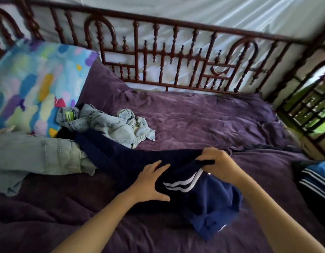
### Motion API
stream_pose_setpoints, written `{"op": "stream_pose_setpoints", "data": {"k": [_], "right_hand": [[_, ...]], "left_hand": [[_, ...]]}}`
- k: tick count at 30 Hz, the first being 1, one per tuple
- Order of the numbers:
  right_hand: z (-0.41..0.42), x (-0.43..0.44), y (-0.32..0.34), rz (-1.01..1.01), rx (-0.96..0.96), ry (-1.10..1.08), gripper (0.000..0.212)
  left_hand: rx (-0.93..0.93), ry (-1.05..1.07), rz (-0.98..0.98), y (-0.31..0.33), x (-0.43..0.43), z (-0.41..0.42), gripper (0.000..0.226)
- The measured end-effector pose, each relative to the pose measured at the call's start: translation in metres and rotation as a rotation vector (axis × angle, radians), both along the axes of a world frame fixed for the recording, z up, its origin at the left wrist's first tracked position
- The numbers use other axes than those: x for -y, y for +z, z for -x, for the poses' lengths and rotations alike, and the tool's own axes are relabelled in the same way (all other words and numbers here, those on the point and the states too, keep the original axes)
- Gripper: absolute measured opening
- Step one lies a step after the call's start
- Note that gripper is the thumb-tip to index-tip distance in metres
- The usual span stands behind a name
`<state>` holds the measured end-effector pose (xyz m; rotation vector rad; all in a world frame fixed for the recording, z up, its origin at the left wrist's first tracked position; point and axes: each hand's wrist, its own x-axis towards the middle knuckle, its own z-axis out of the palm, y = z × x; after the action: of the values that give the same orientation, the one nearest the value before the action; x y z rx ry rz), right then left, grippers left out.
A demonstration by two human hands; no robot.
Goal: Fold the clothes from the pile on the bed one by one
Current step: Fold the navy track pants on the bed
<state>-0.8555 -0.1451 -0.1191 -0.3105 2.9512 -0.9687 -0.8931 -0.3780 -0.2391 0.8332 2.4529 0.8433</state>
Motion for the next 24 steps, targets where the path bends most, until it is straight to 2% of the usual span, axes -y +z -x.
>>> {"op": "stream_pose_setpoints", "data": {"k": [3,6,8,11,13,16,18,21,23,24], "right_hand": [[0.007,-0.008,0.042,0.2,-0.055,-0.075,0.036],[0.011,-0.009,0.069,0.27,-0.126,-0.05,0.052],[0.016,-0.012,0.077,0.278,-0.175,-0.046,0.065],[0.023,-0.027,0.068,0.357,-0.26,-0.202,0.057],[0.023,-0.033,0.054,0.361,-0.24,-0.347,0.048],[0.021,-0.025,0.03,0.155,-0.058,-0.299,0.043],[0.015,-0.009,0.018,0.066,0.084,-0.149,0.058],[0.008,0.03,0.008,0.078,0.212,0.063,0.079],[0.007,0.052,-0.001,0.05,0.24,0.07,0.073],[0.007,0.06,-0.005,0.041,0.222,0.036,0.06]], "left_hand": [[0.01,-0.037,-0.078,0.026,-0.014,0.008,0.097],[0.098,0.109,-0.353,0.044,-0.019,0.007,0.076],[0.09,0.195,-0.487,0.059,-0.016,0.009,0.06],[0.009,0.309,-0.658,0.086,-0.001,0.016,0.048],[-0.066,0.352,-0.735,0.103,0.01,0.022,0.044],[-0.169,0.356,-0.724,0.118,0.017,0.023,0.039],[-0.169,0.342,-0.686,0.117,0.014,0.018,0.039],[-0.143,0.299,-0.598,0.108,0.005,0.006,0.037],[-0.146,0.289,-0.575,0.104,0.0,-0.002,0.038],[-0.153,0.294,-0.57,0.104,-0.001,-0.004,0.038]]}}
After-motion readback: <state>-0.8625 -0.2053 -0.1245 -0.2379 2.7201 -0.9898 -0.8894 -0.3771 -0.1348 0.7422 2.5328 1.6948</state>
